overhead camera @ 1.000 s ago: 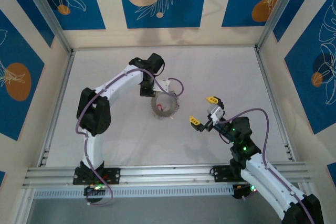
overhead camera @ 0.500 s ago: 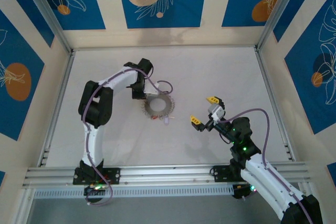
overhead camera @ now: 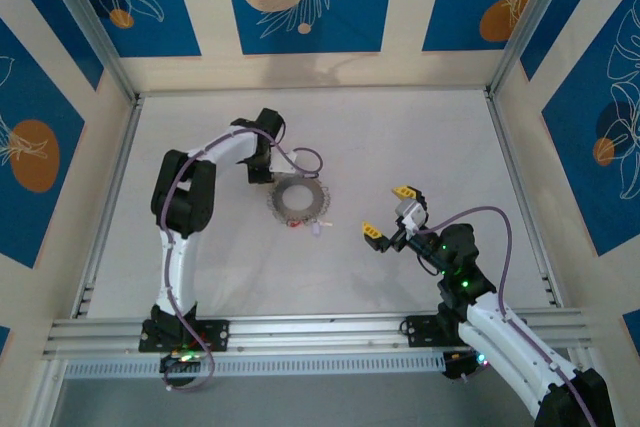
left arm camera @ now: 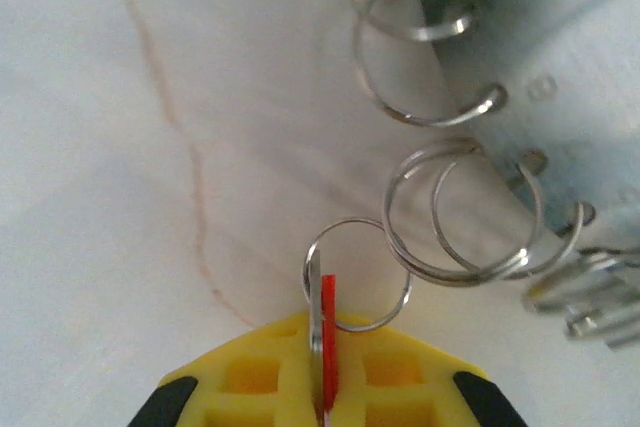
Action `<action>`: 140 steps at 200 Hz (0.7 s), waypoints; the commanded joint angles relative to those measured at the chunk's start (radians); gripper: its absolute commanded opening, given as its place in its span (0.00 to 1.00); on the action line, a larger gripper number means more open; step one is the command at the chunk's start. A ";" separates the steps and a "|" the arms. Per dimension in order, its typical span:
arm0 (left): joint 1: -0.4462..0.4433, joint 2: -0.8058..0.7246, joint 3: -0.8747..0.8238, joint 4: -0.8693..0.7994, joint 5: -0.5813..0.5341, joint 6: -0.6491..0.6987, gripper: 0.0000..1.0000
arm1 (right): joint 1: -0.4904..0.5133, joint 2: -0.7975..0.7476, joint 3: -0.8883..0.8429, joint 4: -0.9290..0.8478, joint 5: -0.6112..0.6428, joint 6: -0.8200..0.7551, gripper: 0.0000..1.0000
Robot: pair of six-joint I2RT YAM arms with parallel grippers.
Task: Put the keys on the keyring
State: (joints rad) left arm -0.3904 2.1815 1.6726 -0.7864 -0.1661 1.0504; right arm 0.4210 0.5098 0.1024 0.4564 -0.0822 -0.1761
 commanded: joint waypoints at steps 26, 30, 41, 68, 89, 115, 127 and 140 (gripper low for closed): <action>0.041 0.097 0.036 0.087 -0.059 -0.022 0.11 | -0.005 0.001 -0.005 -0.001 0.007 0.006 0.99; 0.043 0.102 0.041 0.090 -0.069 -0.036 0.14 | -0.005 0.002 -0.008 0.008 0.009 0.009 0.99; 0.051 0.110 0.057 0.104 -0.108 -0.094 0.25 | -0.005 0.008 -0.008 0.013 0.007 0.005 0.99; 0.088 0.072 0.062 0.154 -0.106 -0.255 0.37 | -0.005 -0.010 -0.006 -0.020 0.032 -0.004 0.99; 0.128 -0.025 0.004 0.222 -0.017 -0.378 1.00 | -0.008 -0.009 -0.016 0.007 0.066 0.006 0.99; 0.196 -0.206 -0.145 0.374 0.114 -0.564 1.00 | -0.008 -0.037 -0.021 -0.024 0.136 0.011 0.99; 0.210 -0.325 -0.264 0.489 0.128 -0.624 1.00 | -0.012 -0.043 -0.035 -0.009 0.201 0.033 0.99; 0.215 -0.454 -0.388 0.599 0.116 -0.672 1.00 | -0.022 -0.052 -0.031 -0.034 0.247 0.043 0.99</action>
State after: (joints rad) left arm -0.1837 1.9495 1.4357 -0.4206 -0.1184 0.5591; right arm 0.4145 0.4786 0.0902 0.4332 0.0303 -0.1669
